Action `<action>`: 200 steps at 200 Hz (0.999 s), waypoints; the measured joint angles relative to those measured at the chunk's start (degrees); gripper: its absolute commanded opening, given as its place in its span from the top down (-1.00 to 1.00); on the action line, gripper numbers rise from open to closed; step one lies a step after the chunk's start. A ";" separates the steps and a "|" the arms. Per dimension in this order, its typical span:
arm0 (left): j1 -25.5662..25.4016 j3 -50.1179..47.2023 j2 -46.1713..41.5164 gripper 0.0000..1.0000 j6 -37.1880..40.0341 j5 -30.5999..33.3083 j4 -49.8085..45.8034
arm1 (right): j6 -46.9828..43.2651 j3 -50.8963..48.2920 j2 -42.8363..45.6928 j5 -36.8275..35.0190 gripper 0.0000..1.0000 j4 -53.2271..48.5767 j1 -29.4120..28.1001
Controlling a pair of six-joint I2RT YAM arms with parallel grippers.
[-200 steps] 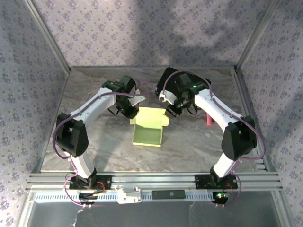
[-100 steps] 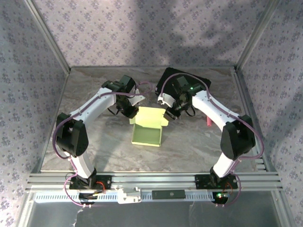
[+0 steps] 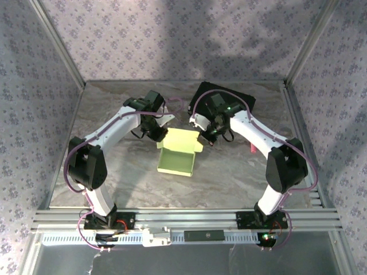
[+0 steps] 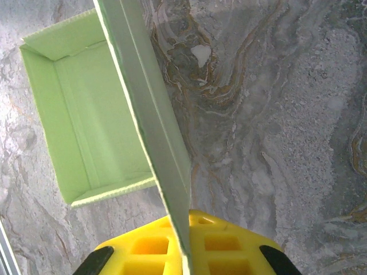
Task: Fold the paper box
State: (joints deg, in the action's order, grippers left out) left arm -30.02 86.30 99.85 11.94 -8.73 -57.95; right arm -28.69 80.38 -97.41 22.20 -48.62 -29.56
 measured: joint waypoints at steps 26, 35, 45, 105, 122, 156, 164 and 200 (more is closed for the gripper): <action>0.00 -0.59 -0.11 0.93 -1.95 0.68 0.90 | 2.14 -0.07 -0.11 -1.92 1.00 1.05 -0.72; 0.00 -0.72 -0.13 0.93 -2.86 0.85 1.18 | 2.89 -0.07 -0.15 -2.54 1.00 1.40 -0.96; 0.00 -0.83 -0.20 0.94 -3.82 1.05 1.29 | 3.91 -0.07 -0.17 -3.43 1.00 1.90 -1.27; -0.11 -1.51 -2.78 0.92 -11.10 5.73 2.58 | 14.12 -0.76 0.57 -11.10 1.00 7.78 -5.31; -0.09 -1.86 -3.76 0.92 -13.57 6.84 3.04 | 17.90 -0.74 0.66 -14.16 1.00 9.70 -6.67; -0.09 -3.52 -4.81 0.92 -17.59 7.37 4.98 | 25.64 -0.72 0.66 -19.71 1.00 12.00 -8.83; -0.09 -4.15 -4.98 0.92 -18.43 7.43 5.84 | 27.52 -0.70 0.61 -21.09 1.00 12.24 -9.46; 0.17 -7.28 -6.01 0.89 -22.58 9.11 9.27 | 34.73 1.14 -1.68 -27.82 1.00 12.39 -12.79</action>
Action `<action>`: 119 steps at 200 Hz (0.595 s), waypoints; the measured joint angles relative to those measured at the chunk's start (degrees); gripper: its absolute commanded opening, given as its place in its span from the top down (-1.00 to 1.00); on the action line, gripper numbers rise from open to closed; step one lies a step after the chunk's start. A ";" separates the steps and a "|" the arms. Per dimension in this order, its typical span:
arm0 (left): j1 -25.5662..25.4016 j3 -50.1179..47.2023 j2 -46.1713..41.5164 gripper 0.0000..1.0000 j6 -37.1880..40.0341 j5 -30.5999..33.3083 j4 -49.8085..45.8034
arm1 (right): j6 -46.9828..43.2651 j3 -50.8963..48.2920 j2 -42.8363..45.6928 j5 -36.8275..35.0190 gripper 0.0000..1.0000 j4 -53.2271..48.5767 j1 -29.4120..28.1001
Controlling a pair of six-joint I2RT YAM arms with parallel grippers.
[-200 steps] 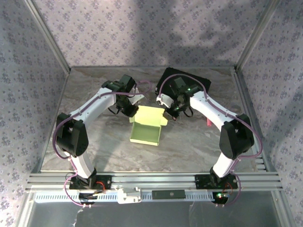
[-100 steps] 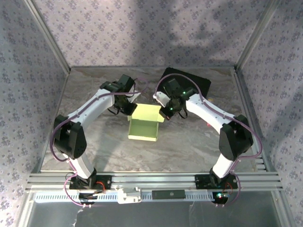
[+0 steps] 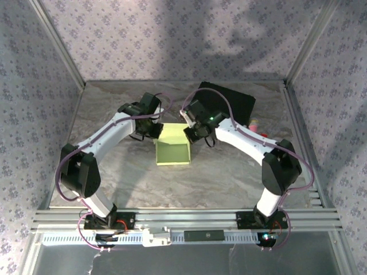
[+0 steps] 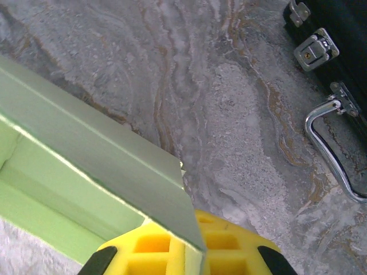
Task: Fold the paper box
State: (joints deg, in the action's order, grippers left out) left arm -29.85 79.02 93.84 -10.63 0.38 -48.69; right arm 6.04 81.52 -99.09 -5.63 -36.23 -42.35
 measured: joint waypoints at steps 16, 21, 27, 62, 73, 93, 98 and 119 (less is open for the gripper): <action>0.26 -0.24 0.00 0.87 -1.55 1.22 1.22 | 3.08 0.87 -1.05 -1.84 1.00 0.11 -1.01; 0.28 -0.24 0.00 0.86 -2.14 1.66 1.66 | 3.87 1.05 -1.20 -2.38 1.00 0.22 -1.25; 0.28 -0.24 0.00 0.86 -2.62 2.14 2.23 | 4.83 1.27 -1.36 -2.99 1.00 0.26 -1.51; 0.44 -1.88 -0.59 0.85 -6.14 3.96 6.73 | 10.27 1.79 -1.81 -6.71 1.00 1.14 -3.13; 0.50 -3.34 -1.25 0.85 -7.34 4.22 8.52 | 11.85 1.81 -2.01 -7.54 1.00 1.70 -3.65; 0.55 -6.75 -3.08 0.84 -9.40 4.66 11.76 | 14.71 1.81 -2.49 -9.68 1.00 2.75 -4.74; 0.55 -7.54 -3.56 0.84 -9.75 4.72 12.44 | 15.47 1.81 -2.60 -10.19 1.00 3.08 -5.01; 0.59 -9.94 -5.40 0.84 -11.15 5.33 14.69 | 18.12 1.81 -3.21 -12.20 1.00 4.74 -5.84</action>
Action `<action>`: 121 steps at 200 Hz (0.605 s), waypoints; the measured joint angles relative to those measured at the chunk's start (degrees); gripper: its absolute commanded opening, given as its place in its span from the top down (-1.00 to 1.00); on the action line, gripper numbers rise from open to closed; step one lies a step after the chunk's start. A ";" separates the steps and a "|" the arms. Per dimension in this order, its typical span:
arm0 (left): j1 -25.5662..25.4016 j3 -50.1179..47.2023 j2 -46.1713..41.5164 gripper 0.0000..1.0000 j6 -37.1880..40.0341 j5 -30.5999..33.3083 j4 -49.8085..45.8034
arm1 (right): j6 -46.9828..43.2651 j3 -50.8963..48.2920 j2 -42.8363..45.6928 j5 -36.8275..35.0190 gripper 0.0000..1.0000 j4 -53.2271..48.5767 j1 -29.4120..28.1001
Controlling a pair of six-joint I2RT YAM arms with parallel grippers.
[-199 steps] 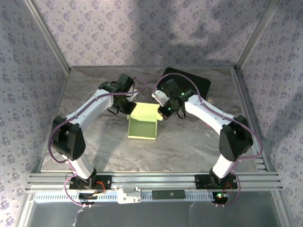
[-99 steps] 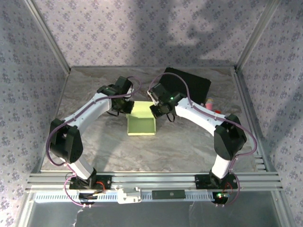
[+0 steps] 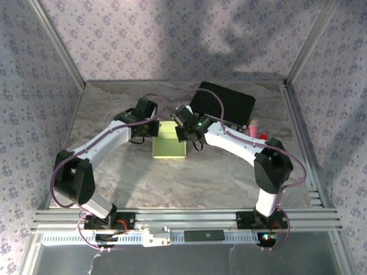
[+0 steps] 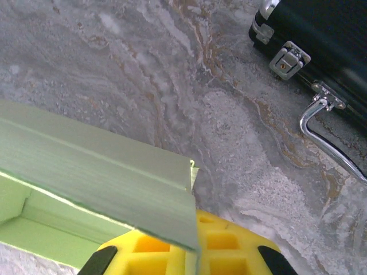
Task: Fold the paper box
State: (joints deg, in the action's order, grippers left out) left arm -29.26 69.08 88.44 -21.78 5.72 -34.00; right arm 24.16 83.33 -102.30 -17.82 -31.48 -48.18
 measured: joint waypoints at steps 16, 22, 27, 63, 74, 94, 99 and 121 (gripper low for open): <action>0.00 -2.08 -1.33 0.84 -0.50 0.28 2.19 | 1.62 0.00 -0.37 -1.75 1.00 1.46 -0.46; 0.00 -3.13 -1.92 0.84 -0.81 0.37 3.19 | 2.10 0.00 -0.46 -2.43 1.00 2.12 -0.66; 0.00 -4.15 -2.56 0.84 -0.90 0.35 4.09 | 2.56 -0.07 -0.50 -2.89 1.00 2.67 -0.79; 0.00 -10.14 -6.54 0.83 -2.16 1.01 9.09 | 4.90 -2.45 -0.59 -7.08 1.00 8.22 -2.78; 0.00 -11.78 -7.50 0.81 -2.40 1.49 10.69 | 5.20 -3.30 -0.59 -8.11 1.00 9.68 -3.43; 0.00 -14.12 -8.92 0.81 -2.56 2.08 12.92 | 5.27 -4.63 -0.59 -9.84 1.00 12.02 -4.37; -0.09 -14.51 -9.09 0.81 -2.54 2.32 13.53 | 5.25 -5.07 -0.59 -10.14 1.00 12.66 -4.50; -0.81 -15.78 -9.27 0.81 -2.27 3.37 15.82 | 5.18 -7.56 -0.59 -11.28 1.00 15.78 -4.61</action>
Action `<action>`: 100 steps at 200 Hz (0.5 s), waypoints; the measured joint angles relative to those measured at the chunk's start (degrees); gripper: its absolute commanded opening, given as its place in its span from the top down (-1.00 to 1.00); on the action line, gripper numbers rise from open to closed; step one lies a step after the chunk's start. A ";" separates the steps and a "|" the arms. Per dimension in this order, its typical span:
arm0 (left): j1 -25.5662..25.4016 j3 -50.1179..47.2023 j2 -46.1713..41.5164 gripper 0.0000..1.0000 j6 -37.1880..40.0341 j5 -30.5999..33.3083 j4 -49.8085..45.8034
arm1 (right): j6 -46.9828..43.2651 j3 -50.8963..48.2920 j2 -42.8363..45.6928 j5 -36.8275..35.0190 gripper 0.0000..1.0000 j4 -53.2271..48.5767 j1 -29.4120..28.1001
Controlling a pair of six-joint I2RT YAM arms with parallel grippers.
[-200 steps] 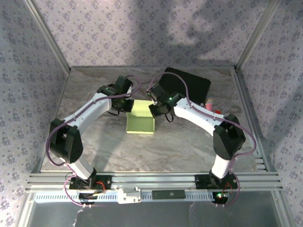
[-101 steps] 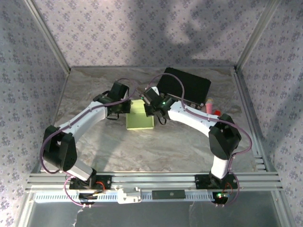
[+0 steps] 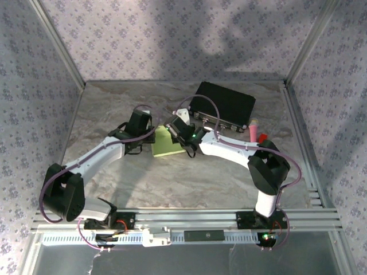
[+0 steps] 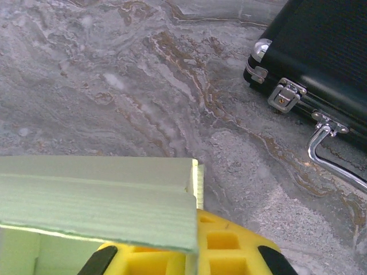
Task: Fold the paper box
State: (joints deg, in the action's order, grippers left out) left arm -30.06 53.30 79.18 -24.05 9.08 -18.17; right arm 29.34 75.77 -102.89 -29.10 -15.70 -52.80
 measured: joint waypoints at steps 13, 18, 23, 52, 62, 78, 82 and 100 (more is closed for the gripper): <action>-0.37 -0.92 0.00 0.80 0.00 0.50 1.40 | -0.04 -1.49 0.02 -0.13 1.00 1.53 0.00; -0.50 -1.40 0.00 0.80 0.02 0.68 1.97 | -0.17 -1.95 0.04 -0.11 1.00 2.12 0.00; -0.55 -1.86 0.00 0.79 -0.02 0.70 2.47 | -0.22 -2.47 0.09 -0.11 1.00 2.73 -0.02; -1.84 -5.68 -0.76 0.77 -0.02 1.95 7.19 | -0.85 -5.97 0.57 -0.26 1.00 7.19 -0.02; -2.38 -7.02 -1.57 0.77 0.02 2.29 8.59 | -1.22 -7.78 1.18 -0.31 1.00 9.22 -0.02; -3.41 -9.27 -2.99 0.76 0.22 2.62 10.36 | -1.95 -10.45 2.21 -0.37 1.00 12.33 -0.24; -3.58 -9.75 -3.30 0.77 0.22 2.78 10.82 | -2.03 -11.04 2.43 -0.42 1.00 13.00 -0.28; -4.07 -11.23 -3.98 0.75 0.39 3.26 12.46 | -2.62 -12.66 2.97 -0.61 1.00 15.10 -0.66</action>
State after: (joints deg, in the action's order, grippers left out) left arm -34.13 42.06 75.20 -23.66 12.34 -5.72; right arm 26.72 63.11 -99.92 -29.71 -0.60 -53.45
